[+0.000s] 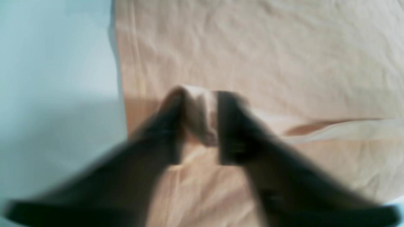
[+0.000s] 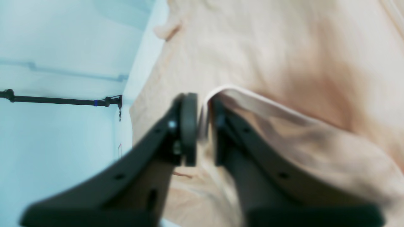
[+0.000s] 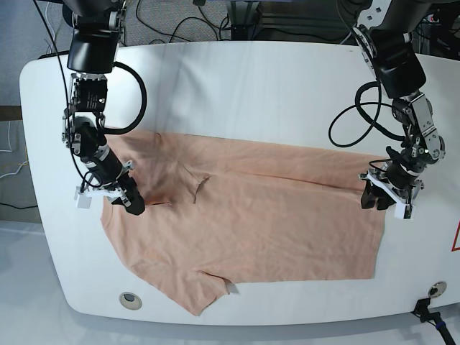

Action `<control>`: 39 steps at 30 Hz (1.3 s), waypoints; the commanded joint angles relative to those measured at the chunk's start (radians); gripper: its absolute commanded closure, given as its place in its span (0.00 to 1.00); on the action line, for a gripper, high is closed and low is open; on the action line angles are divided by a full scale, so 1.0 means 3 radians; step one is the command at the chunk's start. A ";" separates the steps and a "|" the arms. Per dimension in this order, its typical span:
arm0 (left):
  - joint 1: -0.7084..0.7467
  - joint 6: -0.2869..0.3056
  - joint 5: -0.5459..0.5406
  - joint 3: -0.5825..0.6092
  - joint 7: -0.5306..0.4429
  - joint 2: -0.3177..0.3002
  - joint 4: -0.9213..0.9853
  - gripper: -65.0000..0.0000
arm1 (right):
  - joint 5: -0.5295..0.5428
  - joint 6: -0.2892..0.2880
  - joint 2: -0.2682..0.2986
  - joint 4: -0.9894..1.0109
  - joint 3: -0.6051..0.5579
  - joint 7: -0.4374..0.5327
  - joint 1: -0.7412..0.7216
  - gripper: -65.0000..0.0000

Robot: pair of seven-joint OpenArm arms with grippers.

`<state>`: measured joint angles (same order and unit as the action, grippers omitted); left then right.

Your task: Fold the T-shirt properly

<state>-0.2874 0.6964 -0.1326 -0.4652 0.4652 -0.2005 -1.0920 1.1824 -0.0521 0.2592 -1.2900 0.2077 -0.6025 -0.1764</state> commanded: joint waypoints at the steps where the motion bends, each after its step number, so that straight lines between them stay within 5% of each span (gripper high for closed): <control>1: -0.0067 0.0006 -0.0057 -0.0007 -0.0075 -0.0045 -0.0060 0.44 | 0.0056 -0.0069 0.0121 -0.0065 0.0006 0.0057 -0.0079 0.74; 3: -0.0067 0.0006 -0.0057 -0.0007 -0.0075 -0.0071 -0.0071 0.31 | 0.0056 -0.0054 0.0197 -0.0076 -0.0081 0.0057 -0.0100 0.67; 9: 0.0025 0.0006 -0.0057 -0.0012 -0.0208 -0.0229 -0.0260 0.31 | 0.0045 -0.0049 0.0555 -0.0270 -0.0449 0.0052 -0.0090 0.45; 13: 0.0270 0.0006 -0.0057 -0.0007 -0.0218 -0.0260 -0.0582 0.31 | -0.0517 -0.0054 0.0663 -0.0700 -0.0449 0.0047 0.0074 0.41; 16: 0.0475 0.0006 -0.0057 -0.0007 -0.0218 -0.0347 -0.0782 0.31 | -0.1003 -0.0069 0.0668 -0.1032 -0.0449 -0.0122 0.0202 0.41; 26: 0.0777 0.0006 -0.0057 -0.0012 -0.0223 -0.0321 -0.0961 0.31 | -0.1668 -0.0151 0.0427 -0.1400 -0.0480 -0.0265 0.0396 0.42; 34: 0.0771 0.0006 -0.0057 -0.0007 -0.0223 -0.0255 -0.0971 0.31 | -0.2952 -0.0826 -0.0064 -0.0684 -0.0521 -0.0019 -0.0069 0.89; 39: 0.0777 0.0006 -0.0057 -0.0007 -0.0223 -0.0255 -0.0961 0.31 | -0.3402 -0.0847 -0.0125 -0.0014 -0.0521 0.0528 -0.0202 0.94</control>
<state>-0.0387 0.6971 -0.1322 -0.4637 0.4225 -0.2584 -1.3624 0.1780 -0.3088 0.2108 -1.3178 0.0467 -0.4957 -0.2115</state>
